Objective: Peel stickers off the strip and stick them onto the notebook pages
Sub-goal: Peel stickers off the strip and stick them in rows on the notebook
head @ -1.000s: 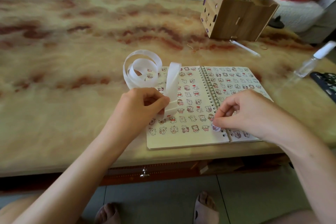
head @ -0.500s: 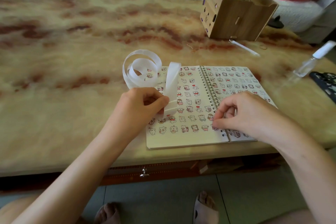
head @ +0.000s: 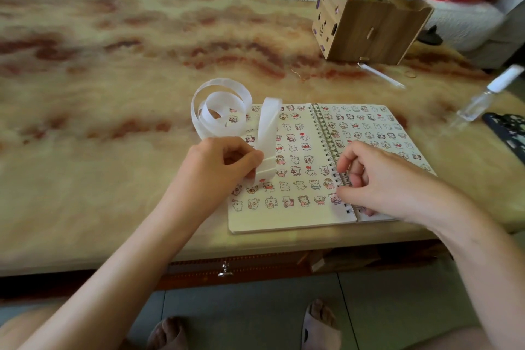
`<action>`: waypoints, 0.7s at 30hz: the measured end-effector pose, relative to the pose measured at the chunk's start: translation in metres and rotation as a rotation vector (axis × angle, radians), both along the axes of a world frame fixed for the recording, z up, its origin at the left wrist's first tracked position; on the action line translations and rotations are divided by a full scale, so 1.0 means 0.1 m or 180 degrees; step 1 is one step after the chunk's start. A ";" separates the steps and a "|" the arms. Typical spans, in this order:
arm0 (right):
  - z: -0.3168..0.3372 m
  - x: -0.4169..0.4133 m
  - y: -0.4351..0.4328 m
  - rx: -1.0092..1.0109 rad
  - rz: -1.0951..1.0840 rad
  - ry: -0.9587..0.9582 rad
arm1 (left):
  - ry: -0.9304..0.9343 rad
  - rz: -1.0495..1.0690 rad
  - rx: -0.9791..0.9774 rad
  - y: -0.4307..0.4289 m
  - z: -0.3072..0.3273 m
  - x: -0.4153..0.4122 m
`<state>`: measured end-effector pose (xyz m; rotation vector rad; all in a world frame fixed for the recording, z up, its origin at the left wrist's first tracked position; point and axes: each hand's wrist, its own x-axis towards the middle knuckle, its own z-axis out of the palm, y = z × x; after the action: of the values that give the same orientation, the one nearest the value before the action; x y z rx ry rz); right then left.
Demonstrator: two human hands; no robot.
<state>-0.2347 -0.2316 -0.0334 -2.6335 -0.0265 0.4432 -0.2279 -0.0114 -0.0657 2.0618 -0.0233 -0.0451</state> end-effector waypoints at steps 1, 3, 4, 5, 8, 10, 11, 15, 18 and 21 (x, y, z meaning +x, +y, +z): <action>0.00 0.00 0.00 -0.0026 0.0011 -0.0004 | 0.0003 0.0001 -0.0009 0.00 0.00 0.00; -0.01 0.01 -0.01 -0.0033 0.0019 0.0012 | 0.0010 0.0007 -0.0022 0.00 0.00 0.00; 0.00 0.01 -0.01 0.0000 0.0009 0.0029 | 0.0015 0.0010 -0.0024 0.00 0.00 0.00; 0.00 0.01 -0.02 0.0052 -0.0010 0.0044 | 0.0017 0.0011 -0.0022 0.00 0.00 0.00; 0.01 0.01 -0.02 0.0086 -0.0031 0.0055 | 0.0024 0.0006 -0.0015 0.00 0.00 0.00; -0.01 0.02 -0.02 0.0020 -0.0009 0.0055 | 0.0026 0.0008 -0.0025 0.00 0.00 0.00; -0.02 0.03 -0.03 -0.0001 0.0005 0.0058 | 0.0031 0.0013 -0.0024 0.00 0.00 0.00; -0.03 0.04 -0.04 -0.0014 0.0008 0.0055 | 0.0062 0.0031 -0.0017 0.01 -0.01 0.00; -0.02 0.06 -0.02 0.0144 -0.0134 -0.0174 | 0.0034 0.0050 -0.0053 0.01 -0.02 -0.01; -0.01 0.08 0.01 0.0735 -0.0318 -0.0679 | -0.0057 0.0091 -0.0149 0.01 -0.01 -0.01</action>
<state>-0.2266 -0.2301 -0.0342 -2.4295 -0.0135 0.1158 -0.2290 -0.0109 -0.0671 2.0155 -0.0059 -0.0084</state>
